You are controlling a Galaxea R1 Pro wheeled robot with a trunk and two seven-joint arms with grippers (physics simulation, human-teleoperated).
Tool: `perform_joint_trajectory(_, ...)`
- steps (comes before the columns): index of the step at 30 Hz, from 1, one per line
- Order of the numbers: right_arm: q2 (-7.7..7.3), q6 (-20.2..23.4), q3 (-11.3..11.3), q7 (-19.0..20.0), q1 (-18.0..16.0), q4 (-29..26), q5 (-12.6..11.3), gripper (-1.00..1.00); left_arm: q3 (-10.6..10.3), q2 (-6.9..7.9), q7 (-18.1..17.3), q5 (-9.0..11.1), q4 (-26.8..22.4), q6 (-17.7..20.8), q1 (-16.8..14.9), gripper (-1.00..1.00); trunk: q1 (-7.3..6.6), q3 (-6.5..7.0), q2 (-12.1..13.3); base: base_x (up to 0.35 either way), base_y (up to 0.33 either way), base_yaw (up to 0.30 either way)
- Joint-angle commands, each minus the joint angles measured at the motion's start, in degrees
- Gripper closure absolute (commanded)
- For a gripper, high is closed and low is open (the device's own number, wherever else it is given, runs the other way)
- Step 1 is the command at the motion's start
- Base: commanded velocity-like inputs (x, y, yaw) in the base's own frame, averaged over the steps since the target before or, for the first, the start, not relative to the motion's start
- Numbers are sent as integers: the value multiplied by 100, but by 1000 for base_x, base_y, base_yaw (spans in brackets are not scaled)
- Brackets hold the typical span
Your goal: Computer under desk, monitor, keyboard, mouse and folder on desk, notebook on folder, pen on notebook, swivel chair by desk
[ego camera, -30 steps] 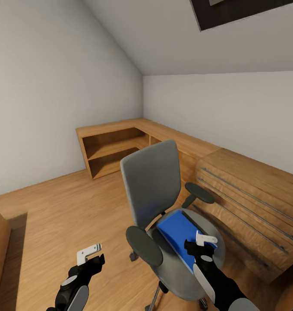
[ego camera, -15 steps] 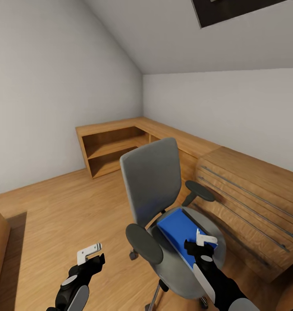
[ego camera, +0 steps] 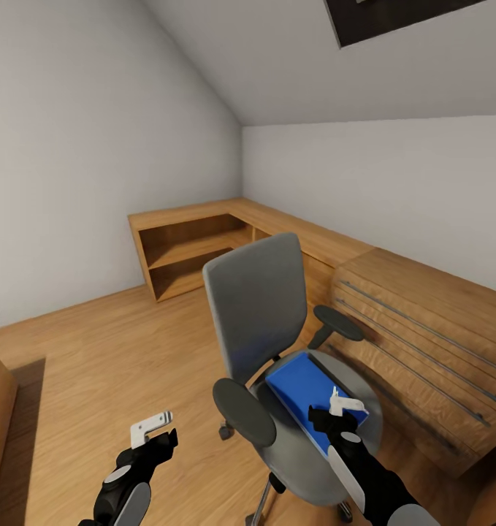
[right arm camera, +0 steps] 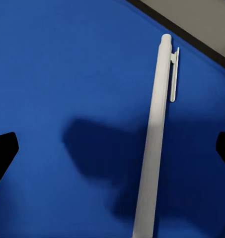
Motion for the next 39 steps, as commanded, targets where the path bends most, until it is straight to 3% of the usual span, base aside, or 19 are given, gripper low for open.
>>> perform_joint_trajectory(1,-9,30,44,-53,-4,-12,-38,-100,-15,6,52,43,-8,9,-5,-100,0,-5,-3,0,0,0)
perform_joint_trajectory(15,-9,39,42,-49,-4,-4,-43,-100,-23,6,52,51,0,12,-6,-100,87,-77,-163,0,0,0)
perform_joint_trajectory(19,-9,37,42,-49,-4,-3,-43,-100,-26,3,53,47,1,12,-6,-100,175,-149,-324,0,0,0)
perform_joint_trajectory(39,-23,45,-1,-40,-4,21,-43,-100,-32,-2,53,52,2,12,-6,-100,175,-149,-324,0,0,0)
